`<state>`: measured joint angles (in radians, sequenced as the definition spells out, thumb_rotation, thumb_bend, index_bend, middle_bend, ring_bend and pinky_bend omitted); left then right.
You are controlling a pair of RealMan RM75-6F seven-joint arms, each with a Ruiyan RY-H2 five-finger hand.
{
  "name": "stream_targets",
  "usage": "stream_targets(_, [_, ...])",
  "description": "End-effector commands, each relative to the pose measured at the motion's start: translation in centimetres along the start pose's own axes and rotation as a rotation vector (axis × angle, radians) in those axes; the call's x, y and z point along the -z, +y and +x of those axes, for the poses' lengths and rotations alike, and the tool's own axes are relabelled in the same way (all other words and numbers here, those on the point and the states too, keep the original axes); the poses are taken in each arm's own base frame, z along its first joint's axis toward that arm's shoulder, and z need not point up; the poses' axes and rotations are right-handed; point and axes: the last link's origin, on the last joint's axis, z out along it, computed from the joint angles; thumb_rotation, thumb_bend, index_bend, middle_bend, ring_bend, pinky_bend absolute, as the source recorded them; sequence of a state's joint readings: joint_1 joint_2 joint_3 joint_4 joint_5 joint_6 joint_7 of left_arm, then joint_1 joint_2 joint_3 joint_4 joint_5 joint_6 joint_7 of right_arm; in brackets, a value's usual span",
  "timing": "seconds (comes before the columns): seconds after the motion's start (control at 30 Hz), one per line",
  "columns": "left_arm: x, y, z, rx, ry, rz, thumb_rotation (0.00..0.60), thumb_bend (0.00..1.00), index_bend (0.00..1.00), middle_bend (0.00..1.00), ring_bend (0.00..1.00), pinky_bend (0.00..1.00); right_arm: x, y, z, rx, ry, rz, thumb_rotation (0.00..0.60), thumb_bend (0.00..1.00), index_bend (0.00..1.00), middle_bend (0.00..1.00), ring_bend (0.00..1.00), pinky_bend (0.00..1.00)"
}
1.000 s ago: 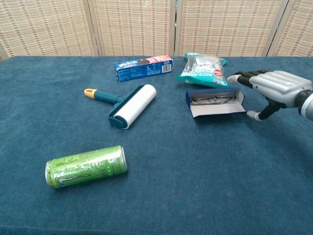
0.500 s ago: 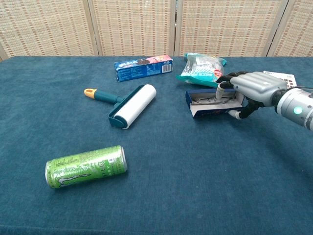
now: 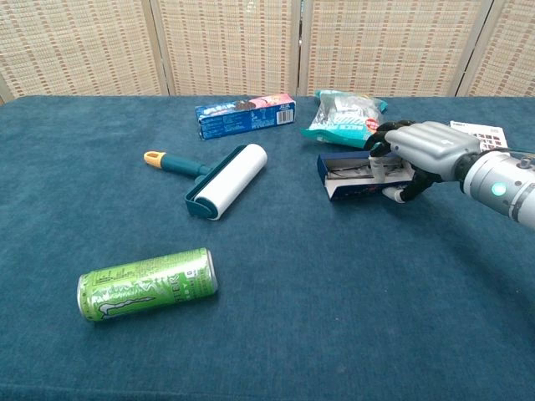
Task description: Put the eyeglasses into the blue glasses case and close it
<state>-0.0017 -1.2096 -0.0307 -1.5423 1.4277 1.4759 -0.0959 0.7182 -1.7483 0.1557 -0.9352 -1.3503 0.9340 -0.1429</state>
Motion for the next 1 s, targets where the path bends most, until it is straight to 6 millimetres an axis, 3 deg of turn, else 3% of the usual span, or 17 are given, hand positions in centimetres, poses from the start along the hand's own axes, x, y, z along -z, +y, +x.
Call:
stream_targets(0.03, [0.0, 0.0, 0.0, 0.000, 0.001, 0.000, 0.600, 0.40, 0.00, 0.00, 0.00, 0.00, 0.0, 0.1, 0.1, -0.006, 0.007, -0.001, 0.600, 0.34, 0.53, 0.18, 0.00, 0.00])
stream_targets(0.5, [0.1, -0.2, 0.0, 0.003, 0.001, 0.003, 0.600, 0.40, 0.00, 0.00, 0.00, 0.00, 0.9, 0.2, 0.0, 0.001, 0.002, 0.016, 0.600, 0.44, 0.58, 0.23, 0.00, 0.00])
stream_targets(0.7, [0.1, -0.1, 0.0, 0.005, 0.000, -0.006, 0.600, 0.40, 0.00, 0.00, 0.00, 0.00, 3.7, 0.8, 0.0, 0.011, 0.006, 0.033, 0.600, 0.45, 0.59, 0.24, 0.00, 0.00])
stream_targets(1.0, [-0.1, 0.3, 0.3, 0.008, 0.005, -0.028, 0.600, 0.40, 0.00, 0.00, 0.00, 0.00, 9.8, 1.8, 0.4, 0.001, -0.001, 0.038, 0.600, 0.45, 0.60, 0.24, 0.00, 0.00])
